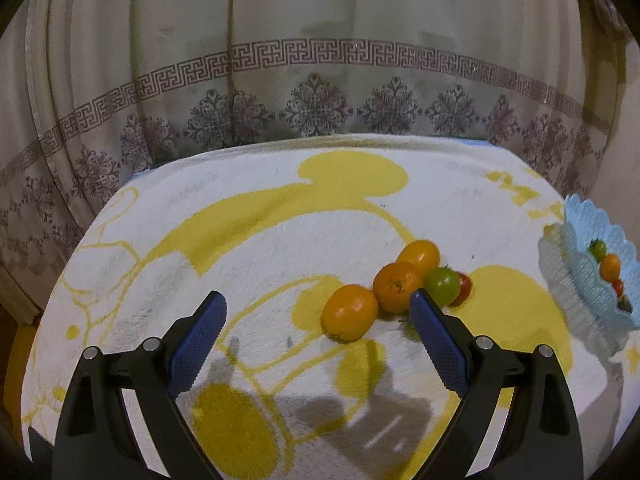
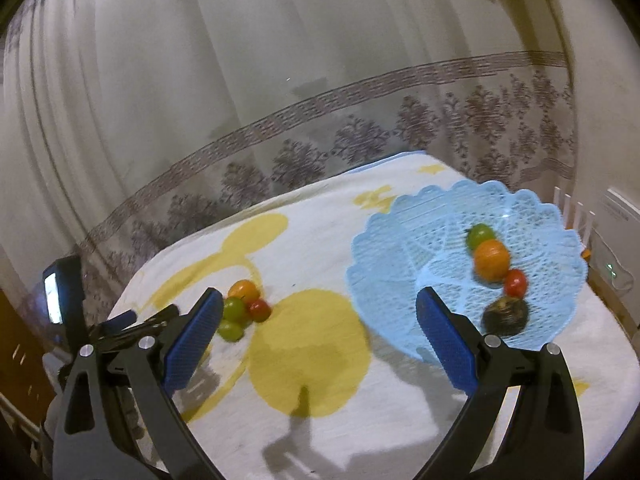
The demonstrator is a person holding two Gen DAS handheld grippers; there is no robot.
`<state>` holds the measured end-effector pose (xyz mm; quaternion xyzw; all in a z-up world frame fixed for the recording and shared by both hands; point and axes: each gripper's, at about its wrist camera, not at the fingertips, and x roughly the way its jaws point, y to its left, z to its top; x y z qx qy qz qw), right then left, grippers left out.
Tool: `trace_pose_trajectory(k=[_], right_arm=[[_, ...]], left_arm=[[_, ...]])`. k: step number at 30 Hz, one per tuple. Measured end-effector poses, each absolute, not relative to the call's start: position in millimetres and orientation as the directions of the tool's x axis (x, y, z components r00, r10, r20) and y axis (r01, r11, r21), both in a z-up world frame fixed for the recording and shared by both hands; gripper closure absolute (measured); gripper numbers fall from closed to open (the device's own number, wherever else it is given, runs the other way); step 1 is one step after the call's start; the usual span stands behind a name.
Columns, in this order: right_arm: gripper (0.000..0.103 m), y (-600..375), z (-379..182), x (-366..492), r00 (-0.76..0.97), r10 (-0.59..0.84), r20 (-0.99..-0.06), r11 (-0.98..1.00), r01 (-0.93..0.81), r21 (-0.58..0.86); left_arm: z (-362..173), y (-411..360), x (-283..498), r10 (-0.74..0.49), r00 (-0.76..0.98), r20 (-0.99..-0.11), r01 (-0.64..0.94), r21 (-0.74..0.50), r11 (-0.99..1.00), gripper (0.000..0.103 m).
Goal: Organize fruits
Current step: 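Move both open grippers back toward the remaining oranges and tomatoes, then close the left gripper around the large orange on the towel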
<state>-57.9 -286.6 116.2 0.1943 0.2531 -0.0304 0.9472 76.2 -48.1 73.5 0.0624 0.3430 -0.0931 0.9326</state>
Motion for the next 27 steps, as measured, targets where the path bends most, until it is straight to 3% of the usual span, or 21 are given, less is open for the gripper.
trace_pose_trajectory(k=[10,17,22,27], right_arm=[[0.005,-270,106,-48,0.85,0.083,-0.521,0.934,0.115,0.337],[0.005,-262,103,-44,0.841,0.106,-0.531,0.941,0.089,0.328],[0.005,-256,102,-40,0.835,0.116,-0.538,0.946,0.073,0.316],[0.005,-248,101,-33,0.828,0.126,-0.547,0.953,0.052,0.298]], left_arm=[[45,-49,91,-0.131,0.705,-0.697,0.247,0.069,0.966,0.013],[31,-58,101,-0.142,0.66,-0.738,0.302,0.088,0.949,0.034],[27,-67,107,-0.158,0.643,-0.749,0.353,0.106,0.93,0.041],[24,-71,111,-0.202,0.622,-0.757,0.392,0.077,0.917,0.06]])
